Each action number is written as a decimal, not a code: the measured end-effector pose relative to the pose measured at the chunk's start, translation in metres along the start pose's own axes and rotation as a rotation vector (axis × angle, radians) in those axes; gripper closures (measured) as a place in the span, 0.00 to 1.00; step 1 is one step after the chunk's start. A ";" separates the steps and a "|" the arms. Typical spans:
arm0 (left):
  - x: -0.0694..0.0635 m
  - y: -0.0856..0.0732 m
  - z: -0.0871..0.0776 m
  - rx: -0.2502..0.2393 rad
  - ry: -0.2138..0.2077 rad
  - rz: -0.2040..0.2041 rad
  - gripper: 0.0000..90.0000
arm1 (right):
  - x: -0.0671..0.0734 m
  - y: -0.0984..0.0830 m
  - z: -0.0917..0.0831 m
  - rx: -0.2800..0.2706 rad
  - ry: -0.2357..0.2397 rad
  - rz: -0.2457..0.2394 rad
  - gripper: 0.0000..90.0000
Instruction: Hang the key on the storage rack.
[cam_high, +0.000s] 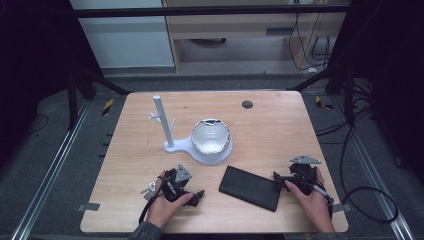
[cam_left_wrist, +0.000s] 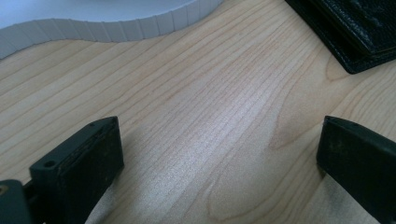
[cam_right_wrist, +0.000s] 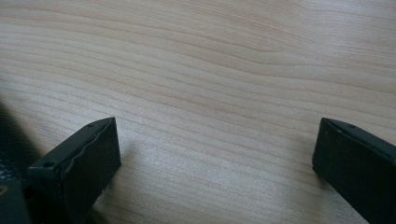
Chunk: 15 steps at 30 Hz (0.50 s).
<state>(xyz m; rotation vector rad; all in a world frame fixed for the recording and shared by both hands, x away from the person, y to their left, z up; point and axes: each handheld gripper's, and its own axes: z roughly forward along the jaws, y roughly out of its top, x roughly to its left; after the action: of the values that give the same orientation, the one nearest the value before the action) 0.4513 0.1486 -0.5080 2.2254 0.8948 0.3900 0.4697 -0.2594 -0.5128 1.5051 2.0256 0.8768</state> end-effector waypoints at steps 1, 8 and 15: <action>0.001 0.002 -0.001 0.009 -0.008 0.007 0.03 | 0.000 0.000 0.000 0.001 -0.002 -0.004 0.01; 0.007 0.021 -0.017 0.087 0.012 -0.015 0.07 | 0.000 0.000 0.000 0.002 0.000 0.000 0.01; 0.015 0.032 -0.048 0.169 0.089 -0.041 0.12 | -0.001 0.001 0.001 0.004 0.001 -0.006 0.01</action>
<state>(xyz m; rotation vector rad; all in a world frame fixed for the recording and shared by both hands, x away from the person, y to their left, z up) 0.4537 0.1667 -0.4513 2.3544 1.0528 0.4102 0.4708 -0.2597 -0.5128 1.5003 2.0327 0.8720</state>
